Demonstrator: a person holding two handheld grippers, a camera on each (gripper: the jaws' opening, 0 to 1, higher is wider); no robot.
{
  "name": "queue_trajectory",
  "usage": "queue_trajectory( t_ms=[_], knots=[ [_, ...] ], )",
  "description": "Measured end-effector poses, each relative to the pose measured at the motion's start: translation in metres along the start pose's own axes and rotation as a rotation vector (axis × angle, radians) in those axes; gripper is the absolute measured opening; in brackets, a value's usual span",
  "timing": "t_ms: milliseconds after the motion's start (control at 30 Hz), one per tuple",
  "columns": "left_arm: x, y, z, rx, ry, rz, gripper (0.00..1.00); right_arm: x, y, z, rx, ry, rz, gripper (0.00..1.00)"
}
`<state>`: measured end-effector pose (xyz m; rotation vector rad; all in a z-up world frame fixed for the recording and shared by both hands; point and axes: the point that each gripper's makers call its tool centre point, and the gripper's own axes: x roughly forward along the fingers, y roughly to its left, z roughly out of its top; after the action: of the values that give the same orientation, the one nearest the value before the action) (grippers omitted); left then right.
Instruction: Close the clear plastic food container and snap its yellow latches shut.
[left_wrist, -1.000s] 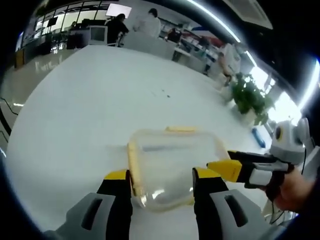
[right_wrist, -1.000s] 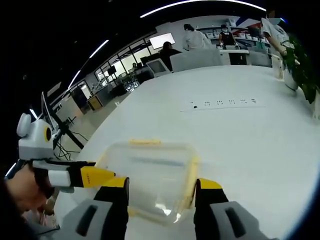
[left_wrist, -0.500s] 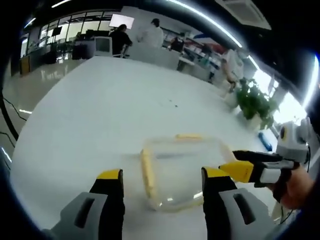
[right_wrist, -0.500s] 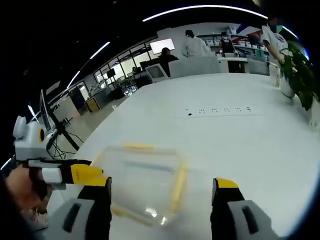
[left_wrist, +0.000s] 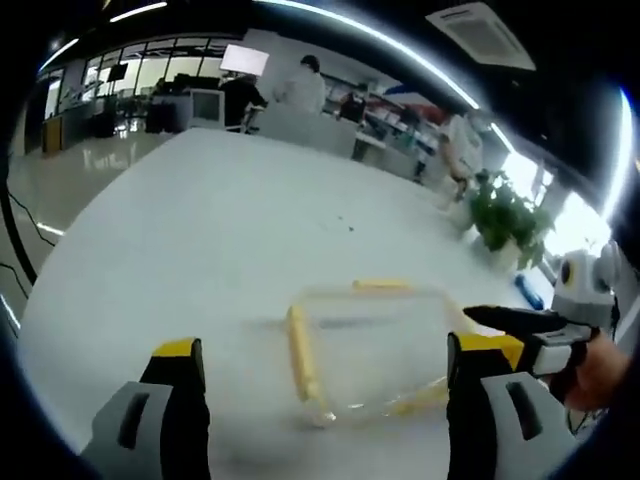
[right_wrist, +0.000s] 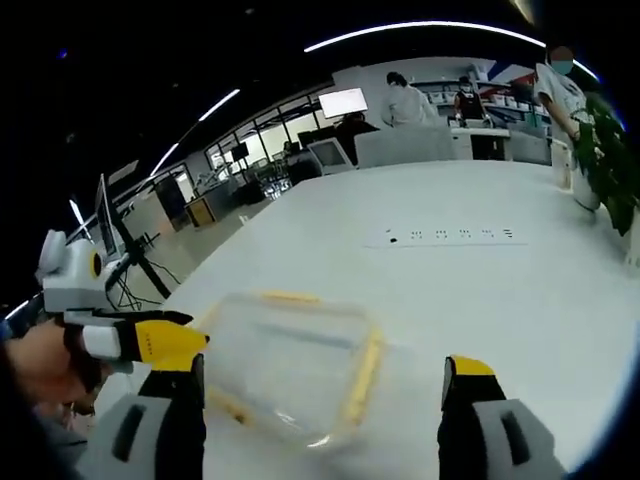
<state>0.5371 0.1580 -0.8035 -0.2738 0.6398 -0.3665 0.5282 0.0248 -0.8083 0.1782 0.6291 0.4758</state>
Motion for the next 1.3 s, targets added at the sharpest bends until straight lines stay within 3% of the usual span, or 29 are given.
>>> queue_trajectory(
  t_ms=[300, 533, 600, 800, 1000, 1200, 1300],
  knots=[
    [-0.034, -0.011, 0.004, 0.045, -0.026, -0.022, 0.99, -0.037, 0.014, 0.013, -0.05, -0.039, 0.01, 1.0],
    [-0.088, -0.017, 0.013, 0.119, -0.047, -0.034, 0.99, -0.081, 0.031, 0.017, -0.068, -0.081, 0.05, 1.0],
    [-0.102, -0.016, 0.011, 0.138, -0.039, -0.036, 0.99, -0.093, 0.045, 0.01, -0.094, -0.064, 0.099, 1.0],
    [-0.157, -0.014, 0.003, 0.214, -0.03, -0.052, 0.99, -0.133, 0.074, -0.007, -0.151, -0.06, 0.149, 1.0],
    [-0.211, -0.007, -0.002, 0.276, -0.038, -0.071, 0.99, -0.169, 0.095, -0.012, -0.192, -0.084, 0.153, 1.0],
    [-0.251, 0.005, -0.007, 0.302, -0.048, -0.078, 0.99, -0.198, 0.106, -0.018, -0.2, -0.102, 0.152, 1.0],
    [-0.265, 0.01, -0.023, 0.287, -0.022, -0.093, 0.99, -0.211, 0.105, -0.029, -0.196, -0.102, 0.136, 1.0]
  ],
)
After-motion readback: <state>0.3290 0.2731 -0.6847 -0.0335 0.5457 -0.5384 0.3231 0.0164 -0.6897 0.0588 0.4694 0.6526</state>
